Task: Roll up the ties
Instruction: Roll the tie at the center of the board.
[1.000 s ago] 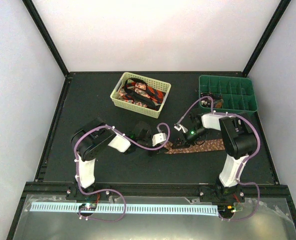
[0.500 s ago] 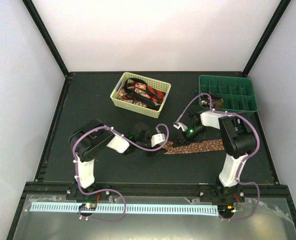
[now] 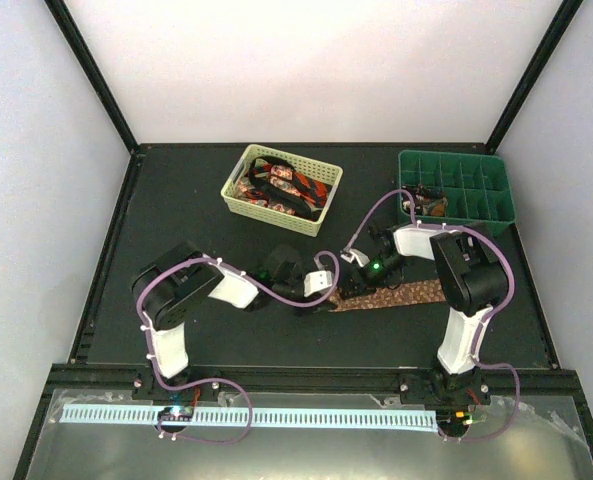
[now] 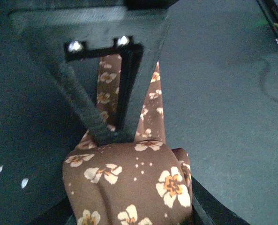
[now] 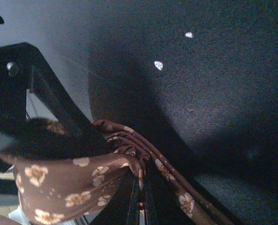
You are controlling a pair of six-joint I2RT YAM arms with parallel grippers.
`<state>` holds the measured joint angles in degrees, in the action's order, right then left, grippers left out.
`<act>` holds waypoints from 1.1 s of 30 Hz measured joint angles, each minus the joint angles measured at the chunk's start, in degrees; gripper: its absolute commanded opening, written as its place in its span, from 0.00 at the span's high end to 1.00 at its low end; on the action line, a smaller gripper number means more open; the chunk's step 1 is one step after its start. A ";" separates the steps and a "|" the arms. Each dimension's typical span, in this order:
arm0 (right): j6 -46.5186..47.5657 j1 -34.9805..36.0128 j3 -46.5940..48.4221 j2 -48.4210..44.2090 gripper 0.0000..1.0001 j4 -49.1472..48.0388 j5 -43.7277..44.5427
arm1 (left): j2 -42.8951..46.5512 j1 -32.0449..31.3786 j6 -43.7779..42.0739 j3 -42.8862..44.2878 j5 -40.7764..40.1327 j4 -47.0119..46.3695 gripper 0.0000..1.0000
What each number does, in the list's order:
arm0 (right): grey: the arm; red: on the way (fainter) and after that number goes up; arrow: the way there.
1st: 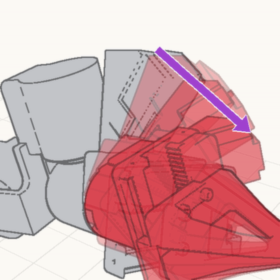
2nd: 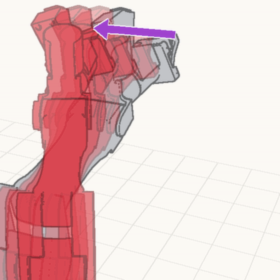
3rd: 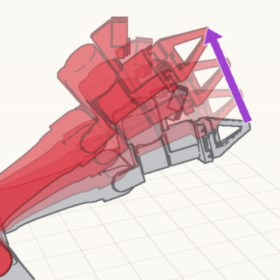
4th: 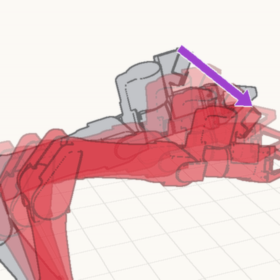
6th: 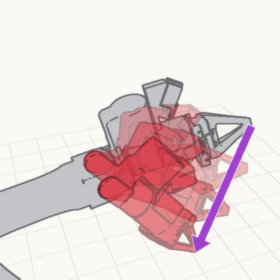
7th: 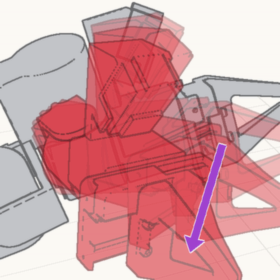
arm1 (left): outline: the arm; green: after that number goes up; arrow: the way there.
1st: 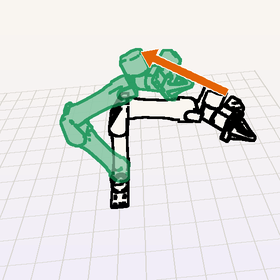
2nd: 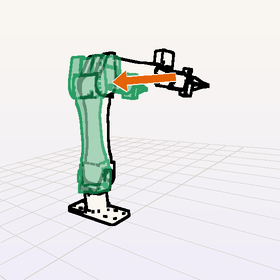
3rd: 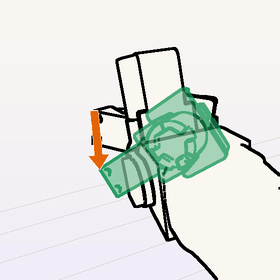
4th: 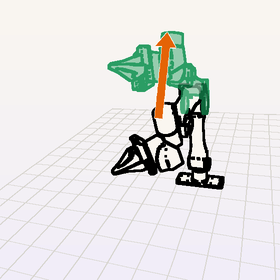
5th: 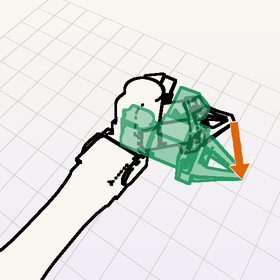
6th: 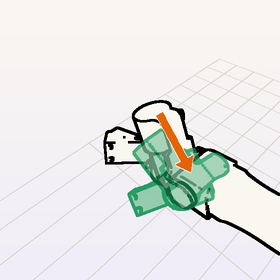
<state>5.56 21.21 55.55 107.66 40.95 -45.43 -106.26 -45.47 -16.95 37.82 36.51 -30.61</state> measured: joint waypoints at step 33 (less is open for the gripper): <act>-0.48 0.37 -2.51 -1.03 0.98 -2.29 -2.60 | -1.14 -0.07 2.10 2.10 -3.58 3.91 0.48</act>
<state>5.08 21.58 53.04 106.63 38.65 -48.03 -107.39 -45.54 -14.85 39.92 32.93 -26.70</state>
